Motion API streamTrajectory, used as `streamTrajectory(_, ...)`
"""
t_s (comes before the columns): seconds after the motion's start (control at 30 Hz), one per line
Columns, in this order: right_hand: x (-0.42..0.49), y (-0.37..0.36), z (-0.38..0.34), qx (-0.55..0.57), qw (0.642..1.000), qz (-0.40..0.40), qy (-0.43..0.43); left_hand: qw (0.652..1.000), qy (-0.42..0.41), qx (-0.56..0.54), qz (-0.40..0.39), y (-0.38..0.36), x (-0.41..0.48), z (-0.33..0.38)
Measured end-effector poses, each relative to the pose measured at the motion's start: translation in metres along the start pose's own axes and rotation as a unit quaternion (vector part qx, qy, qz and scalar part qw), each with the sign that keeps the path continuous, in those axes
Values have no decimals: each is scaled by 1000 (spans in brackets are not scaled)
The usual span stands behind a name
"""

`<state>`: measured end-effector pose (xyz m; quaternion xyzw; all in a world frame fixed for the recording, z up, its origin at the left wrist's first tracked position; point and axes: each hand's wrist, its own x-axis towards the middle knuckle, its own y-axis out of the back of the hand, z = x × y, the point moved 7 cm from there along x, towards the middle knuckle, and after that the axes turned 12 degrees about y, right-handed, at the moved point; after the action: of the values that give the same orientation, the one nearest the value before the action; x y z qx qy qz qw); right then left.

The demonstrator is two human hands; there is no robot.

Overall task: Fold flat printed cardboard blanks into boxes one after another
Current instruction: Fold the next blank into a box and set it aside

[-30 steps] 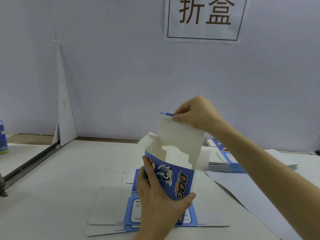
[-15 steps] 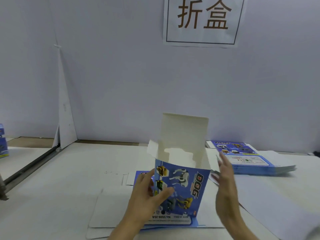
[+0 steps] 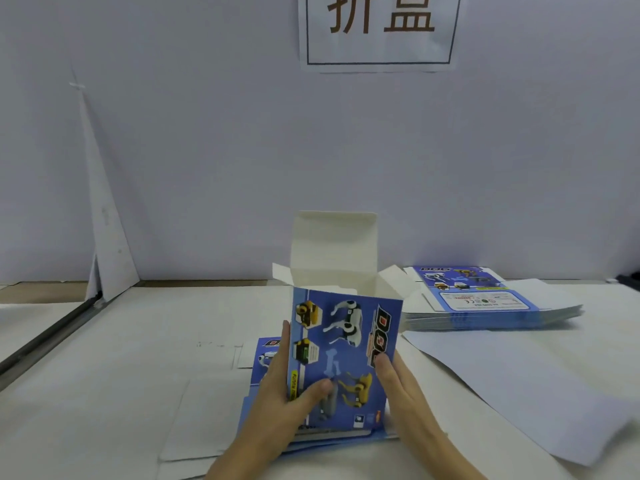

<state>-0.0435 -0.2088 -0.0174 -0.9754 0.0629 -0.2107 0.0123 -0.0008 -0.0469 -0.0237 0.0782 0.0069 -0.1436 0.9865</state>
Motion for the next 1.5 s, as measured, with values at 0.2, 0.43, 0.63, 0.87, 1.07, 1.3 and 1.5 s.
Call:
streamTrajectory(0.2, -4, -12, -23, -33, 996, -59, 59, 993, -44, -86, 71, 10, -6, 21)
streamTrajectory(0.43, -7, -18, -42, 4, 996, -43, 78, 988, -93, -70, 101, 13, -23, 38)
streamTrajectory(0.63, -5, -17, -45, 59, 997, -37, 46, 989, -85, -81, 94, 10, -28, 43)
streamTrajectory(0.87, -3, -11, -42, 69, 997, -3, 18, 989, -108, -39, 89, 14, -32, 48)
streamTrajectory(1.07, -5, -13, -45, 56, 998, 2, 37, 996, -38, -84, 20, 9, -22, 37)
streamTrajectory(1.3, 8, -14, -60, 32, 999, -19, 18, 993, -90, -20, 69, 26, -33, 57)
streamTrajectory(1.5, 18, -36, -77, 68, 992, -88, 53, 992, -36, -78, -89, 54, -34, 68)
